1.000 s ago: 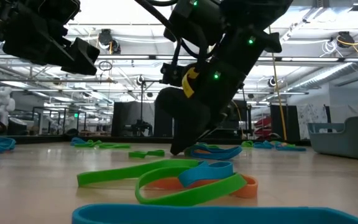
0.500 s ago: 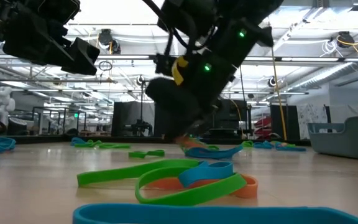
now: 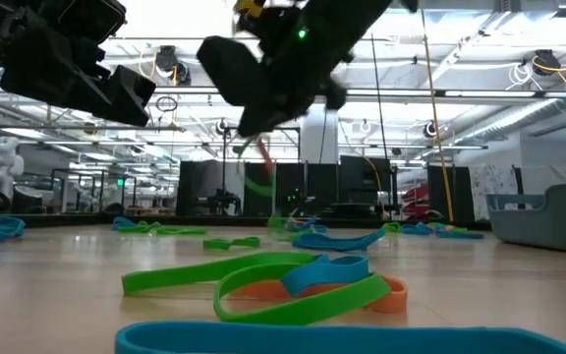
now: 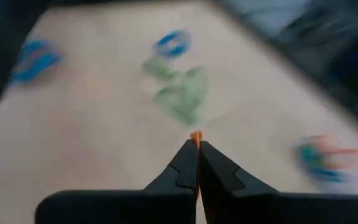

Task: Sort rubber bands into baskets
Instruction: Put the orange rubber band into the orange bin

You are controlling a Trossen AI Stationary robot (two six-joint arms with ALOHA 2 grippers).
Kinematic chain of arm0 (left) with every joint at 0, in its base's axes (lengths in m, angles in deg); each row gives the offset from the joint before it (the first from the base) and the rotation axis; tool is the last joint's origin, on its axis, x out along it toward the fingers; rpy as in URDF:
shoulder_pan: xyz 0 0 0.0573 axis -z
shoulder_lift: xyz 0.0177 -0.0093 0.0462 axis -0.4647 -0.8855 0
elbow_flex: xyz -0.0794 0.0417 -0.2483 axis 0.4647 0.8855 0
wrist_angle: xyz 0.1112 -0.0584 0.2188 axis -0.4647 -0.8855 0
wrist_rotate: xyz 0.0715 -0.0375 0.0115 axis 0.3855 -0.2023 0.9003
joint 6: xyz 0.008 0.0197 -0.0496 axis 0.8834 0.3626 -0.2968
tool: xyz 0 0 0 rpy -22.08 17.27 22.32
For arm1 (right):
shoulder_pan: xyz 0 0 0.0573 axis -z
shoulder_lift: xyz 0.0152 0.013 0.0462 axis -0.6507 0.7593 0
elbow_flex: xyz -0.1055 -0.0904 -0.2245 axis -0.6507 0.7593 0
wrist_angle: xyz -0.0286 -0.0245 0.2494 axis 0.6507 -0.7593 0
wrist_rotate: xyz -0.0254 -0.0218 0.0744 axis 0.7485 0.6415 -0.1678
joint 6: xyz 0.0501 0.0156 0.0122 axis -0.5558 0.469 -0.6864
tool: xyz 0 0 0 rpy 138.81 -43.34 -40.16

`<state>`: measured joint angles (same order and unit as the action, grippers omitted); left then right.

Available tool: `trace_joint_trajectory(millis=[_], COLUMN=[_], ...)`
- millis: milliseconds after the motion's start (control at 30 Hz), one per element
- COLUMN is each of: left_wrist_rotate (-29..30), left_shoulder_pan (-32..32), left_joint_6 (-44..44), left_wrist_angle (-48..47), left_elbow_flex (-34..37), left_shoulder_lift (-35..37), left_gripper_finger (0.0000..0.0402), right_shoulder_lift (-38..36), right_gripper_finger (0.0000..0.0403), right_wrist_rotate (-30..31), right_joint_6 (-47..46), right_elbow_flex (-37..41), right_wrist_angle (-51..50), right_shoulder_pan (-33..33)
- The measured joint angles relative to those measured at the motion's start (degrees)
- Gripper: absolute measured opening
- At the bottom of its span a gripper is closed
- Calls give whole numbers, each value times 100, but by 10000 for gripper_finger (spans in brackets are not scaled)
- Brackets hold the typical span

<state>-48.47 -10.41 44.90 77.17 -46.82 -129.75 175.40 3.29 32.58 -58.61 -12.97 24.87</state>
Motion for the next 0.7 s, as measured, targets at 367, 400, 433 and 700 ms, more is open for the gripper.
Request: trace_joint_trajectory(millis=[367, 400, 433, 700], left_wrist_rotate=[0, -2, 0, 0], left_shoulder_pan=[0, 0, 0, 0], left_joint_6=[-2, -2, -2, -2], left_wrist_angle=[4, 6, 6, 63], left_elbow_flex=[0, 0, 0, 0], left_shoulder_lift=[0, 0, 0, 0], left_gripper_finger=[200, 200, 200, 200], right_shoulder_lift=[-52, -77, -111, -695], right_gripper_finger=[0, 0, 0, 0], right_wrist_rotate=[2794, 2795, 2789, 1630], right_joint_6=[-576, -577, -588, -494], right_elbow_flex=[7, 9, 9, 17], right_wrist_angle=[-13, -12, -7, -321], right_shoulder_pan=[-792, -817, -833, -887])
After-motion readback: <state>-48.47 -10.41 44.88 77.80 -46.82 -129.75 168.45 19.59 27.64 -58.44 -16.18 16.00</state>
